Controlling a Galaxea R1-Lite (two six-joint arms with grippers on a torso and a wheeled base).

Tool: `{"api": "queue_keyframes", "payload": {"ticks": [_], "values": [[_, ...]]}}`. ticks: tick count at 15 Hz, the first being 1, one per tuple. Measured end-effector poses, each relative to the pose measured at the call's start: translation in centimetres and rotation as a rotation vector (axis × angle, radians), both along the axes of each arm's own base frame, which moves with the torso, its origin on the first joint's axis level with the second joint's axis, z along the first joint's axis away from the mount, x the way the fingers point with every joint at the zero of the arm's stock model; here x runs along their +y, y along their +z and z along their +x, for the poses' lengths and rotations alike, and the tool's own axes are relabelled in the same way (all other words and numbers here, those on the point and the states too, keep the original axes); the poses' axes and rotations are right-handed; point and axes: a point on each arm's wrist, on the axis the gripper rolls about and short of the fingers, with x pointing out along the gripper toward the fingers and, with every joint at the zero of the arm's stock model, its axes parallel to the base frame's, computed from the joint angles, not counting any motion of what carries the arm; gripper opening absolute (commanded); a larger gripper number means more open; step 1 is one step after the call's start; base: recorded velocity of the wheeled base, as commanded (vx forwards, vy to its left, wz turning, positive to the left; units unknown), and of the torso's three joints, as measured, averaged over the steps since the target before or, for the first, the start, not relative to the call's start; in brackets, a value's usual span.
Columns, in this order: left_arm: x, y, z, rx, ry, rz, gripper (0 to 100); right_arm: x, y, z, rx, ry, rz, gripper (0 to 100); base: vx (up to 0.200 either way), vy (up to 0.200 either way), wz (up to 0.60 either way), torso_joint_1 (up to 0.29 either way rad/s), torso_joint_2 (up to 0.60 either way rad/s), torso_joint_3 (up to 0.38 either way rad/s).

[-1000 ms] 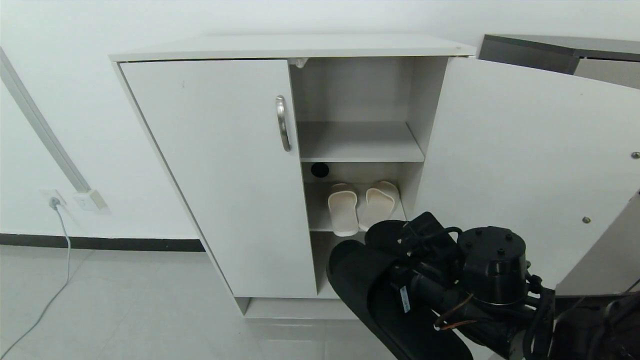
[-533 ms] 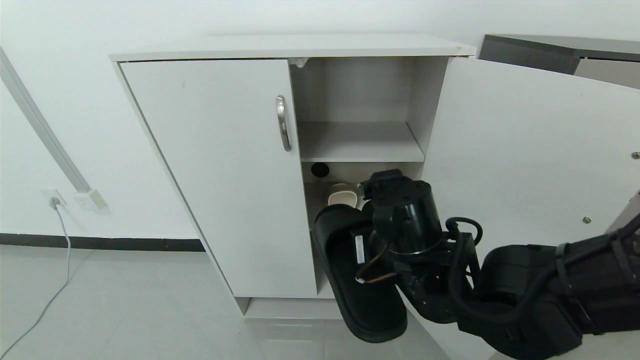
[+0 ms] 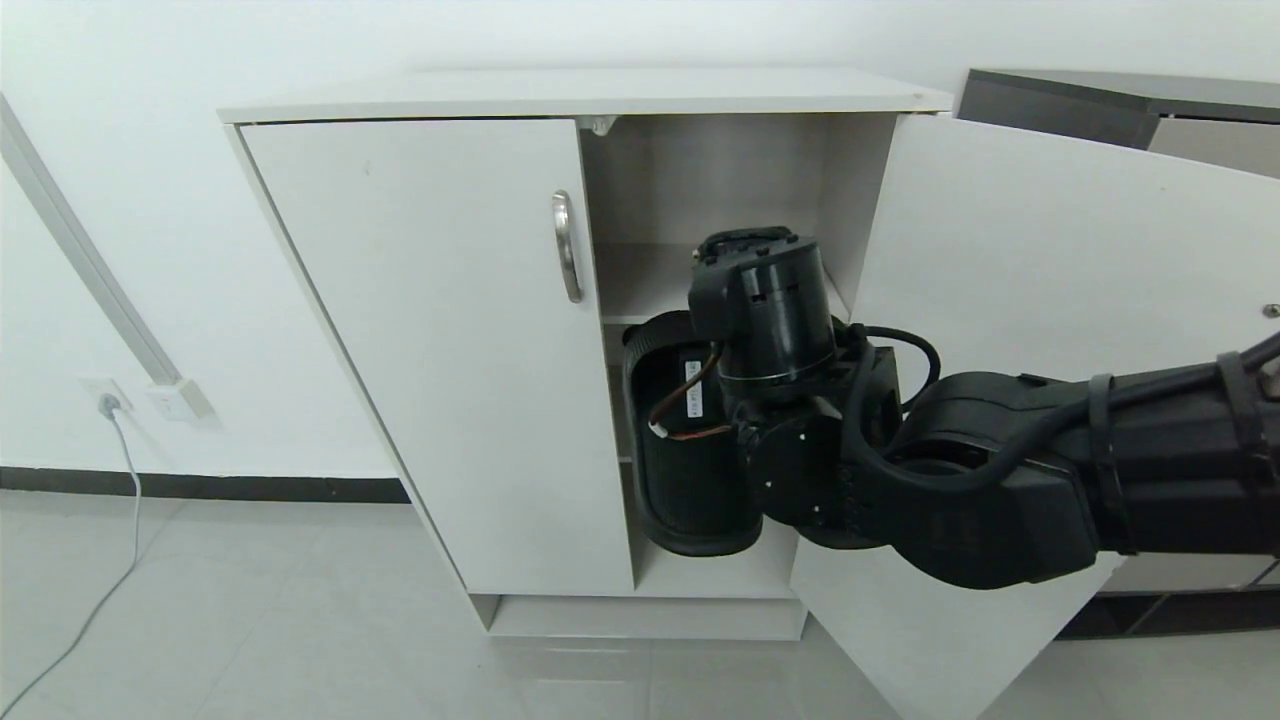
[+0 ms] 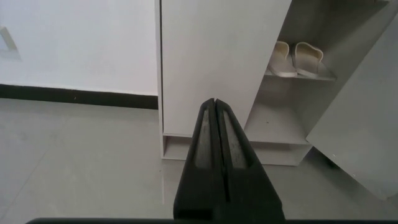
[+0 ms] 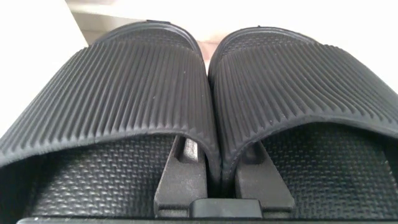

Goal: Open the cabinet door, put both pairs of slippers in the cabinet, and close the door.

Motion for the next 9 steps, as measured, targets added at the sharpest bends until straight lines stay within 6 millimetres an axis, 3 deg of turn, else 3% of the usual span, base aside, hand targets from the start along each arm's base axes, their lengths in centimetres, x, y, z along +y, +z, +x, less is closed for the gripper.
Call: {"api": "queue_keyframes", "payload": {"ticks": [3, 9], "values": [[0.00, 0.00, 0.00, 0.000, 0.000, 0.001, 0, 0.04, -0.28, 0.41, 0.002, -0.008, 0.001, 0, 0.000, 0.000, 0.00, 0.000, 0.00, 0.000], [0.00, -0.01, 0.00, 0.001, 0.000, 0.001, 0, -0.01, -0.35, 0.66, 0.002, -0.013, 0.002, 0, 0.200, 0.000, 0.00, -0.001, 0.00, 0.004]]}}
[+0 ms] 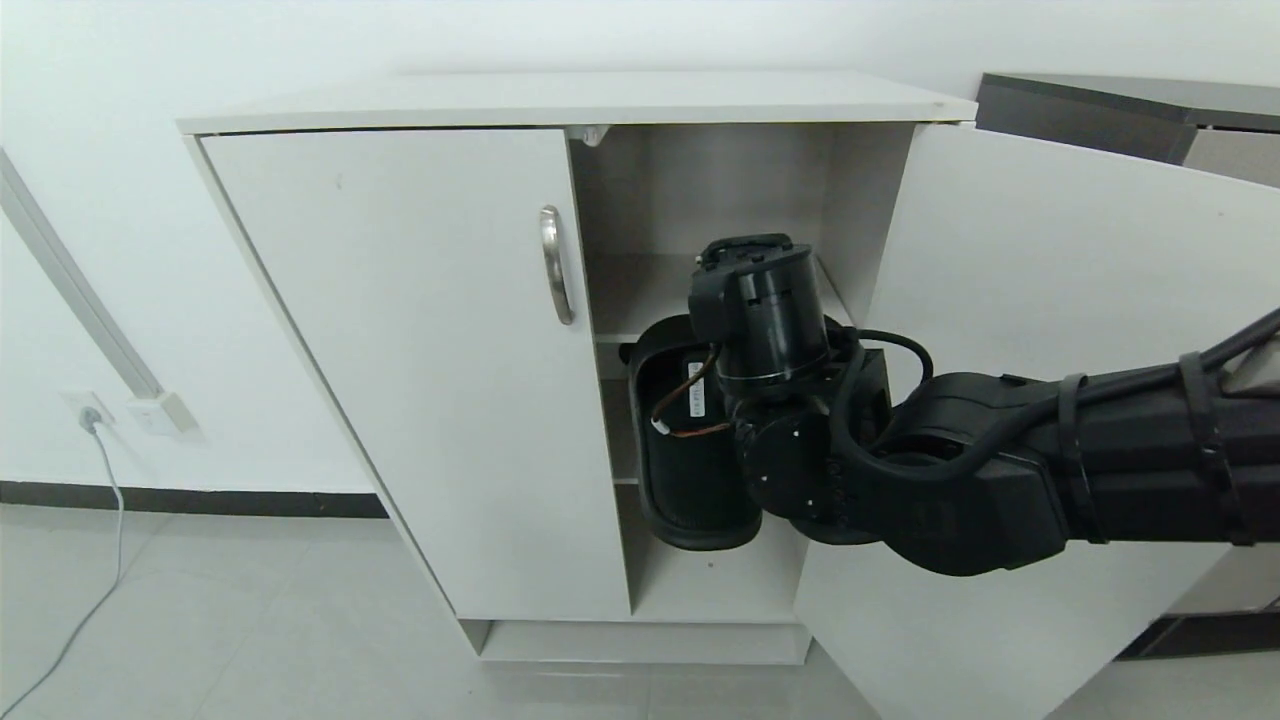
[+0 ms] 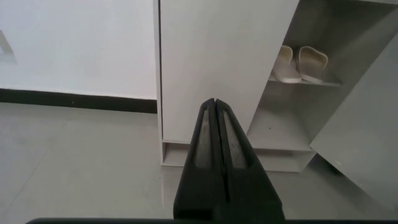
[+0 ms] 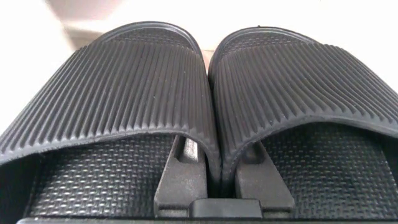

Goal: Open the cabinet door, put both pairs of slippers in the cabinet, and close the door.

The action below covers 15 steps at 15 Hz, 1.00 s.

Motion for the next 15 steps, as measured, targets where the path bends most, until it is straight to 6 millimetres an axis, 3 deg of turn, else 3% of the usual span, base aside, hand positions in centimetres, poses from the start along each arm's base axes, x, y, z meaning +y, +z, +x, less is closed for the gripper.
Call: {"api": "queue_keyframes", "payload": {"ticks": [6, 11, 15], "values": [[0.0, 0.0, 0.0, -0.002, 0.000, 0.000, 0, 0.2, -0.3, 0.0, 0.004, 0.003, -0.003, 0, 0.200, 0.000, 0.00, 0.001, 0.00, 0.005], [0.0, 0.0, 0.0, -0.001, 0.000, -0.001, 0, 0.6, -1.4, 0.2, 0.016, 0.009, -0.020, 0, 0.000, 0.000, 0.00, 0.000, 0.00, 0.000], [0.0, 0.0, 0.0, -0.001, 0.000, -0.002, 0, 1.0, -1.1, 2.2, -0.003, -0.012, 0.004, 0, 0.000, 0.000, 0.00, 0.000, 0.00, 0.000]]}}
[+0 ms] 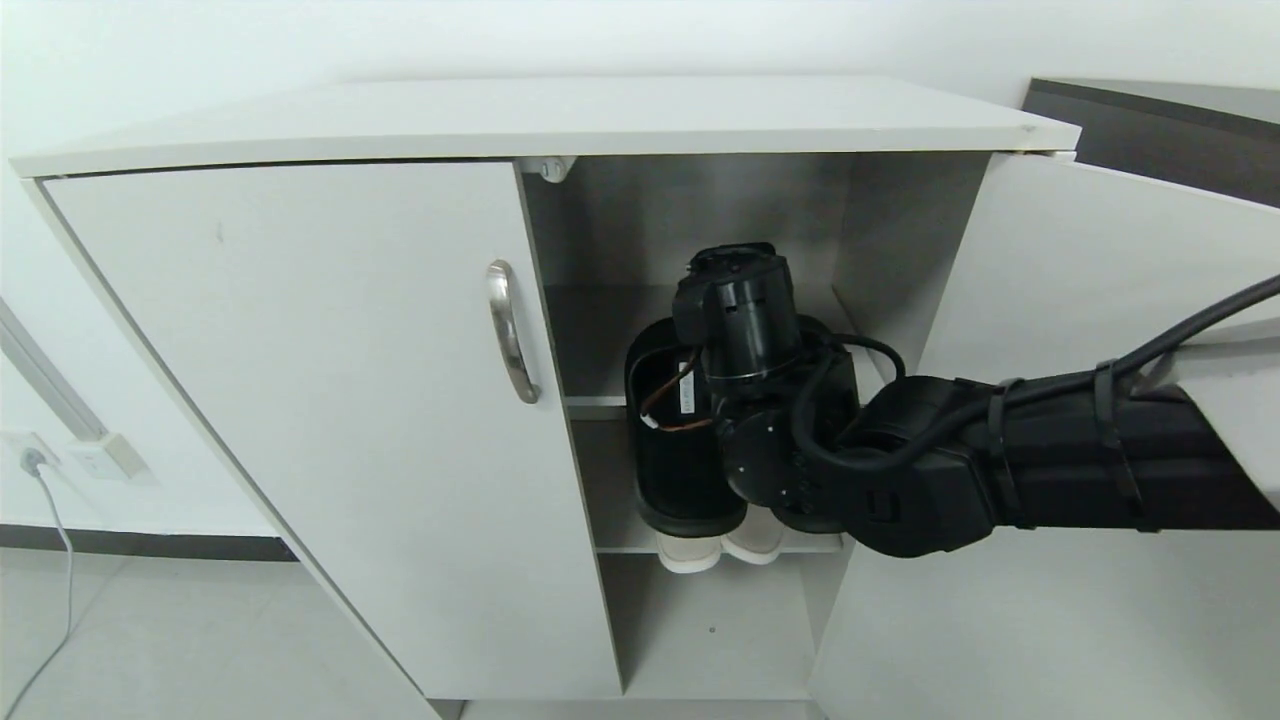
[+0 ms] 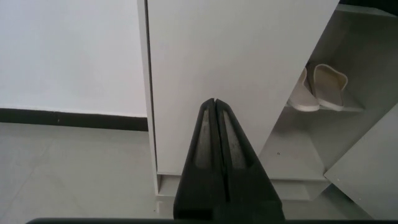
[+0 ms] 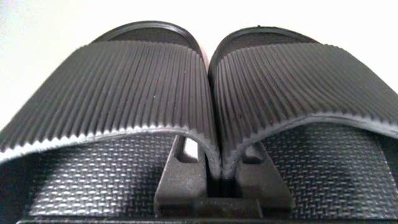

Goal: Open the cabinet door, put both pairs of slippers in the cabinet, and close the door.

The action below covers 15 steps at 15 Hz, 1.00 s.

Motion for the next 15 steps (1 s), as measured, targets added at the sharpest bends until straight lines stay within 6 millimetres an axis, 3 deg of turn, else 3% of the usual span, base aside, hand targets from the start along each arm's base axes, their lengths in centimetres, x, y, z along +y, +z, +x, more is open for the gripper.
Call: {"api": "queue_keyframes", "payload": {"ticks": [9, 15], "values": [[0.0, 0.0, 0.0, 0.000, 0.000, 0.000, 0, 0.2, 1.6, 3.6, -0.002, -0.030, 0.014, 0, 0.000, 0.000, 0.00, 0.000, 0.00, 0.000], [0.0, 0.0, 0.0, 0.000, 0.000, 0.000, 0, 0.0, 2.3, 4.9, 0.003, -0.021, 0.019, 0, 0.000, 0.000, 0.00, 0.000, 0.00, 0.000]]}}
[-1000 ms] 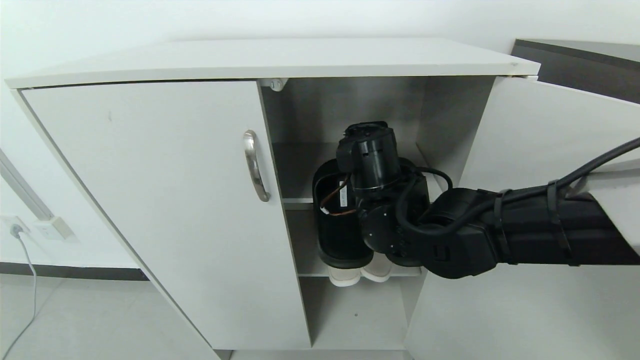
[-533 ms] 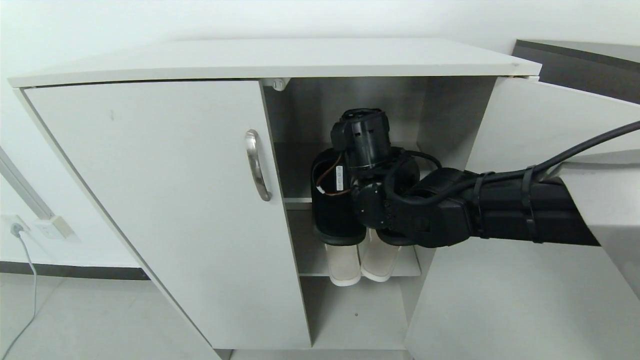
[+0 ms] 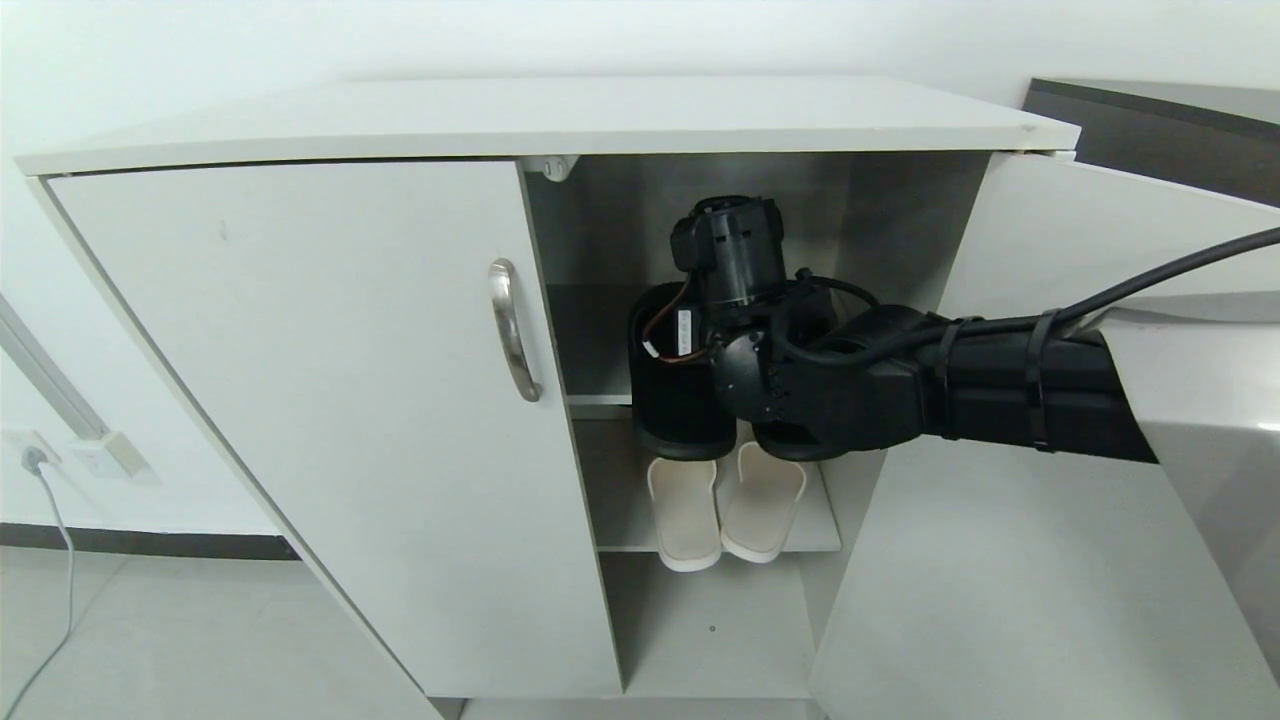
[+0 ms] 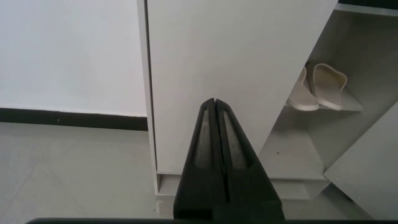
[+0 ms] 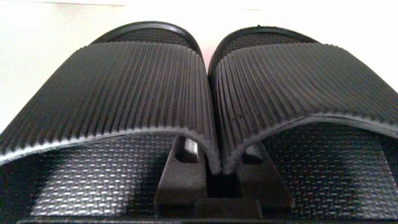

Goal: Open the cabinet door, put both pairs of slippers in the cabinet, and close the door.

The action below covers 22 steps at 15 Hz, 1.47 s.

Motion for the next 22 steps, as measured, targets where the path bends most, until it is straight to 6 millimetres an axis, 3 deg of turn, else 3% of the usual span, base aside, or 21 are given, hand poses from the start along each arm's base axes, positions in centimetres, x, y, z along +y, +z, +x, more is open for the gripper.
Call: {"api": "queue_keyframes", "payload": {"ticks": [12, 13, 22], "values": [[0.0, 0.0, 0.0, 0.000, 0.000, 0.000, 0, -0.6, -0.2, 1.4, 0.019, -0.010, -0.011, 0, 0.000, 0.000, 0.00, 0.000, 0.00, 0.000], [0.0, 0.0, 0.0, 0.000, 0.000, 0.000, 0, -0.5, -0.2, 1.5, 0.018, -0.010, -0.011, 100, 0.000, 0.000, 0.00, 0.000, 0.00, 0.000], [0.0, 0.0, 0.0, 0.000, 0.000, 0.000, 0, -0.4, -0.6, 1.0, 0.030, -0.010, -0.021, 100, 0.000, 0.000, 0.00, 0.000, 0.00, 0.000]]}}
